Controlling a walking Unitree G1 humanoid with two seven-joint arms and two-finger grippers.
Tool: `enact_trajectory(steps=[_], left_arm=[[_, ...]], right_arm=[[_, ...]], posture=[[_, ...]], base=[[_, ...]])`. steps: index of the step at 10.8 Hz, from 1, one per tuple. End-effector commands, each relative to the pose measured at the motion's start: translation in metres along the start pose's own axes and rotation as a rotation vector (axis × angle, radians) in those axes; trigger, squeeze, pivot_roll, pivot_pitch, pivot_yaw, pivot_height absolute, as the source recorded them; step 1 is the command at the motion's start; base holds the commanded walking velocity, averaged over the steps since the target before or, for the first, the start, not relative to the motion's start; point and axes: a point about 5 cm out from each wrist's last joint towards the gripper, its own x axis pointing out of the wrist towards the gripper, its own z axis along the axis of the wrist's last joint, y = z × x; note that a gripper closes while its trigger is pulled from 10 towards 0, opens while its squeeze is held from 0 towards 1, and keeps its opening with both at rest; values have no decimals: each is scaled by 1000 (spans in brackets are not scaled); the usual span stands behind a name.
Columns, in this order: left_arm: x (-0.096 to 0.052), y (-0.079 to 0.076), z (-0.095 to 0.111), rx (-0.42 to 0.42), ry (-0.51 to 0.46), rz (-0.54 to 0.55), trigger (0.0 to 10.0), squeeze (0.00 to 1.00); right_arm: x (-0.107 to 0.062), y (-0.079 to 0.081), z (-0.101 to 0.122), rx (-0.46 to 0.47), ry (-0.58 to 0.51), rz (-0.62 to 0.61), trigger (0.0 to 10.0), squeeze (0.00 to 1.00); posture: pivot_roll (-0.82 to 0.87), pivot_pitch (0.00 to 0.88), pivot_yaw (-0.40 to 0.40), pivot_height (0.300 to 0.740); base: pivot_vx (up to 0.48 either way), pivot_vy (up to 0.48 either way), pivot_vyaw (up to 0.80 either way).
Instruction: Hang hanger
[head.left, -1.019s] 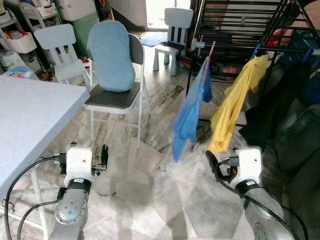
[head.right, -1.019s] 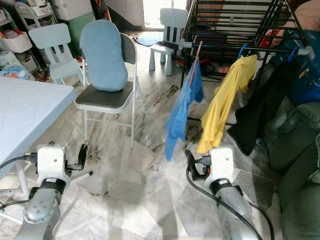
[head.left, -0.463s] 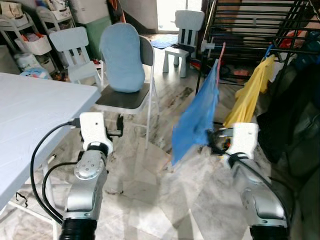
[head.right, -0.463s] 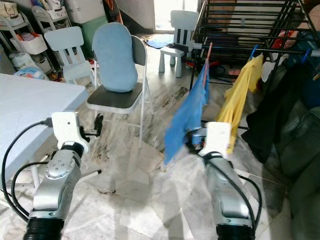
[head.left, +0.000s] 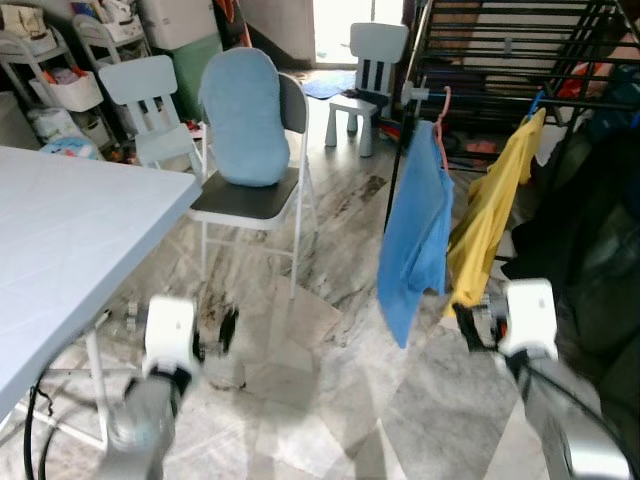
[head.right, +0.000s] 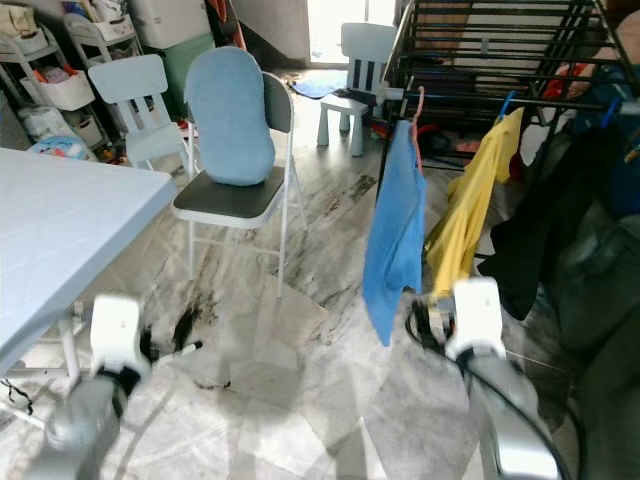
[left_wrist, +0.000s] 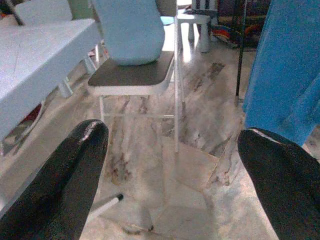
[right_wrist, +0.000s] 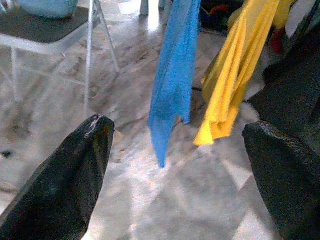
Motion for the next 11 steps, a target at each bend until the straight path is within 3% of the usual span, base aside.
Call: enact_trajectory(steps=[1,3,6,7,10,11], left_arm=[[-3,-2,0,-3,-12,15,10000,0],[-5,-17,-5,-17,-29,-10,10000,0],[3,-13,-2,8,-49,-6,10000,0],[2,-12,-2,-4,-54,-23,10000,0],[13,-13,7,-41,-90,-28,10000,0],[14,-15,8,-47,-96,-38,10000,0]], right_arm=[[-2,6,2,33,-14,39,10000,0],[-3,16,-4,21,-12,53,10000,0],[4,20,-6,-14,21,122,10000,0],[4,17,-9,-89,26,72,10000,0],[2,23,-10,20,14,51,10000,0],[2,21,-10,7,14,40,10000,0]], posture=[[-99,0,48,740],[-99,0,31,740],[-109,0,50,740],[-111,0,60,740],[-115,0,59,740],[-118,0,59,740]], base=[[0,0,0],[0,0,0],[0,0,0],[0,0,0],[0,0,0],[0,0,0]])
